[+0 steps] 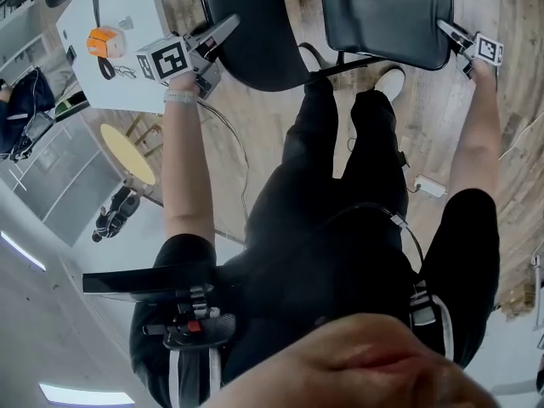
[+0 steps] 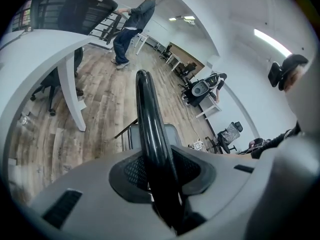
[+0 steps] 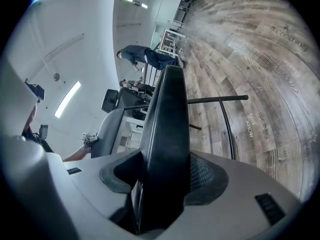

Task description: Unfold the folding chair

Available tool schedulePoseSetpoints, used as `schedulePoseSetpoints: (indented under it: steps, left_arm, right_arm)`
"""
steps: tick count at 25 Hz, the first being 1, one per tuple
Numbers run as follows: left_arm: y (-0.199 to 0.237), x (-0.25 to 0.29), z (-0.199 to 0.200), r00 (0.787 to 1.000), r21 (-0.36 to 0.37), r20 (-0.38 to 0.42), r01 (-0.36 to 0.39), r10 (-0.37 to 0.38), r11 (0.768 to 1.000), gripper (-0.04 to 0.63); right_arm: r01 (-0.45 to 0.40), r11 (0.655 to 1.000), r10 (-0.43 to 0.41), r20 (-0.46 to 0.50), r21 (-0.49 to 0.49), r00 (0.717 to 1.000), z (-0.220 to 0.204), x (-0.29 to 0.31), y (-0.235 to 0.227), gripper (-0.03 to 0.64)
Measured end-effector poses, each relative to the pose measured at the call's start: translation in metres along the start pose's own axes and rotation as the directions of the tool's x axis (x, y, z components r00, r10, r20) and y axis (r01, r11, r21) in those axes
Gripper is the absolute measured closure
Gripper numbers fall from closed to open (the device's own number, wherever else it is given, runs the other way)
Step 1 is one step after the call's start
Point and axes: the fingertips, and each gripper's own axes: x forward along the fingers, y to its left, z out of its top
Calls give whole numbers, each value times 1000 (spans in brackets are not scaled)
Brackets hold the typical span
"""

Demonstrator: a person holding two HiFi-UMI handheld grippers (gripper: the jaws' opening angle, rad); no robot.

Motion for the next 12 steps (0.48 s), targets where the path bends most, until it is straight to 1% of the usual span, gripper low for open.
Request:
schedulePoseSetpoints:
  steps: [1,4,5,6,9,12]
  left_arm:
    - [-2,5,-2,1000,1,-4,-4,4,1000,495]
    - [-4,15,-3,1000,2,-16,-13,13,1000,495]
    - [-4,16,-3,1000,0,-14,-9,9,1000,494]
    - [-5,18,-2,1000,-2,-11,0,-1,1000,495]
    - [-16,24,-1,1000,6,-11,30,-30,1000,492]
    - [-35,36,-1,998,29,-19,61,-61,998,485]
  right_arm:
    - [-2,1000,2,2,9,1000,0,-4,-6,383]
    - [77,993,-78,-10,-85,997,5,-18,-35,379]
    - [94,990,-96,-12,-104,995,6,-20,-41,376]
    - [101,989,-102,-10,-107,995,7,-21,-43,376]
    - [68,996,-68,13,-51,998,8,-21,-40,372]
    - [153,983,-150,29,-103,988,14,-33,-49,360]
